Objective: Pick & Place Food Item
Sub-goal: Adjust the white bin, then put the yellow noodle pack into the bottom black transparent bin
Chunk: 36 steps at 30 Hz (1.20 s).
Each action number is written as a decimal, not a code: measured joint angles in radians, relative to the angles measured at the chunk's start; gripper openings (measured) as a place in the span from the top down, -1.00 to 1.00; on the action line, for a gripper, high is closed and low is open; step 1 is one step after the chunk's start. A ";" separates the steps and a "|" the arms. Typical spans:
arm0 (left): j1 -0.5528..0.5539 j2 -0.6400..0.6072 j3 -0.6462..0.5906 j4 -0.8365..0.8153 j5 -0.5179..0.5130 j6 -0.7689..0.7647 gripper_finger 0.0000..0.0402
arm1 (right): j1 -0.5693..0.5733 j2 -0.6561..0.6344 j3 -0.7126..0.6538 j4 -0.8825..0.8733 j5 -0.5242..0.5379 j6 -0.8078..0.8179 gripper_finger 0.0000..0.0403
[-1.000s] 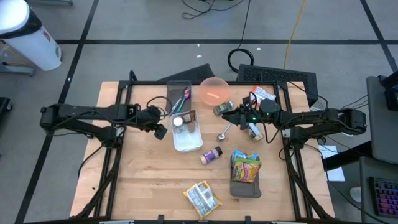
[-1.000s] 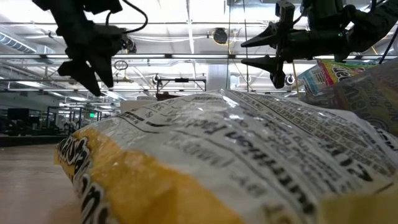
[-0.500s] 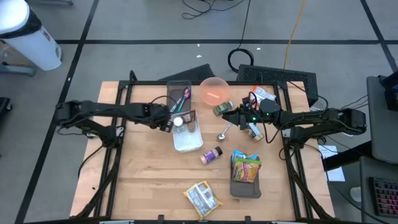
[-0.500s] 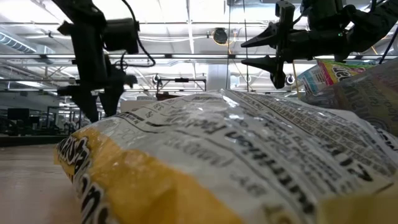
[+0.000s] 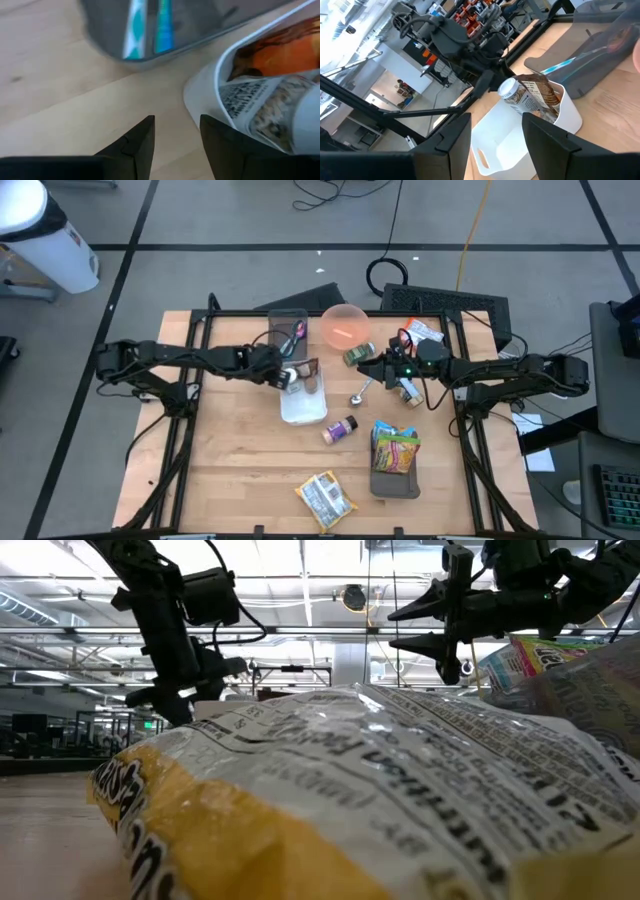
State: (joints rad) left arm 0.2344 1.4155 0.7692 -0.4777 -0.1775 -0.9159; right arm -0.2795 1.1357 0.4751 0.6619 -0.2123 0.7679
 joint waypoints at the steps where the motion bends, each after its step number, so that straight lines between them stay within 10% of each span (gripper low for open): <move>1: 0.000 0.000 0.000 0.012 0.011 0.016 0.20 | 0.000 0.000 0.000 -0.004 0.000 -0.003 0.16; 22: 0.002 -0.009 0.011 0.067 0.147 0.178 0.20 | 0.000 0.000 0.000 -0.009 0.001 -0.028 0.16; 36: 0.020 -0.149 0.364 -0.211 0.039 0.334 0.20 | 0.000 0.000 0.000 -0.008 0.002 -0.028 0.16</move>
State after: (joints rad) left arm 0.2543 1.2661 1.1330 -0.6890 -0.1389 -0.5821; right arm -0.2798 1.1358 0.4751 0.6537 -0.2108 0.7395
